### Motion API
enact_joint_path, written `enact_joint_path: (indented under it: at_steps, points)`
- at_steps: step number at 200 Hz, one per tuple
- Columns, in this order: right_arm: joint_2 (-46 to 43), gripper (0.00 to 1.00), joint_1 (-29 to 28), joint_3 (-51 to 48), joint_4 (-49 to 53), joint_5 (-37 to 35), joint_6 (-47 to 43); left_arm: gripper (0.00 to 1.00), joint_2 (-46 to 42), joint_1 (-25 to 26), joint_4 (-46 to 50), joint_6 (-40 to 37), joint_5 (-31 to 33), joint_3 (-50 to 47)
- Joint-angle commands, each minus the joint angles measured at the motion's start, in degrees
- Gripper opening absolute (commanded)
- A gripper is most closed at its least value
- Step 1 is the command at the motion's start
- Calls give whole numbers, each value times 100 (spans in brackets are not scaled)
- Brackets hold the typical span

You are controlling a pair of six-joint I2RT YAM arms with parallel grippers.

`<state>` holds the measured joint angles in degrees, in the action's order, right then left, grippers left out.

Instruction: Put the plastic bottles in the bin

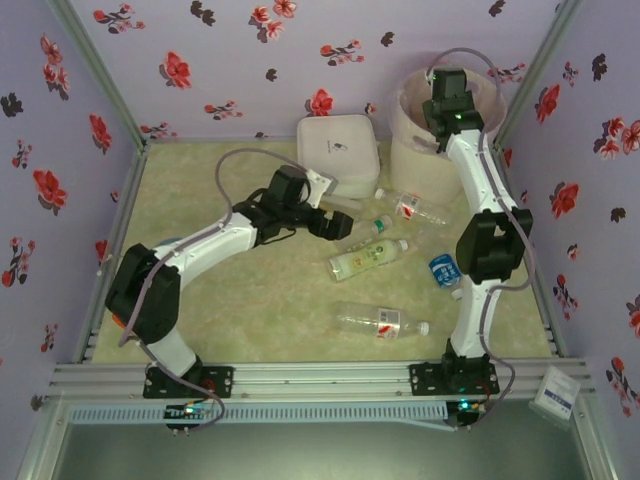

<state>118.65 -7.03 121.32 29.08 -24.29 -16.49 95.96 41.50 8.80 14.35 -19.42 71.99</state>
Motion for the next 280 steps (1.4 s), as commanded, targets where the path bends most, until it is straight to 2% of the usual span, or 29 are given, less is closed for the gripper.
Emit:
enact_joint_path:
  at_steps: [1, 41, 68, 106, 145, 204, 221, 248, 280]
  points:
    - [199, 84, 26, 561, 730, -77, 490, 100, 167, 219, 844, -712, 539, 278]
    - [415, 99, 93, 1133, 1187, 205, 777, 100, 284, 418, 940, -1022, 354, 330]
    - [362, 99, 100, 1518, 1506, 258, 966, 100, 487, 574, 1243, -1215, 324, 523]
    - [-132, 100, 97, 1439, 1819, 563, 1732, 100, 801, 708, 1779, -1708, 324, 842]
    - [-1000, 100, 66, 766, 1728, 1159, 2410, 100, 1208, 808, 2648, -2243, 379, 1368]
    - [-2325, 99, 53, -219, 1836, 1995, 2924, 100, 1365, 850, 2763, -2394, 396, 1327]
    - [-2759, 99, 56, -764, 1789, 2232, 3096, 100, 1446, 878, 2768, -2454, 395, 1365]
    - [-3700, 100, 61, -2173, 1265, 2635, 3528, 100, 1795, 921, 3025, -2587, 429, 1614]
    - [-4580, 99, 92, -3194, 1058, 2970, 3925, 99, 2054, 949, 3085, -2716, 776, 1679]
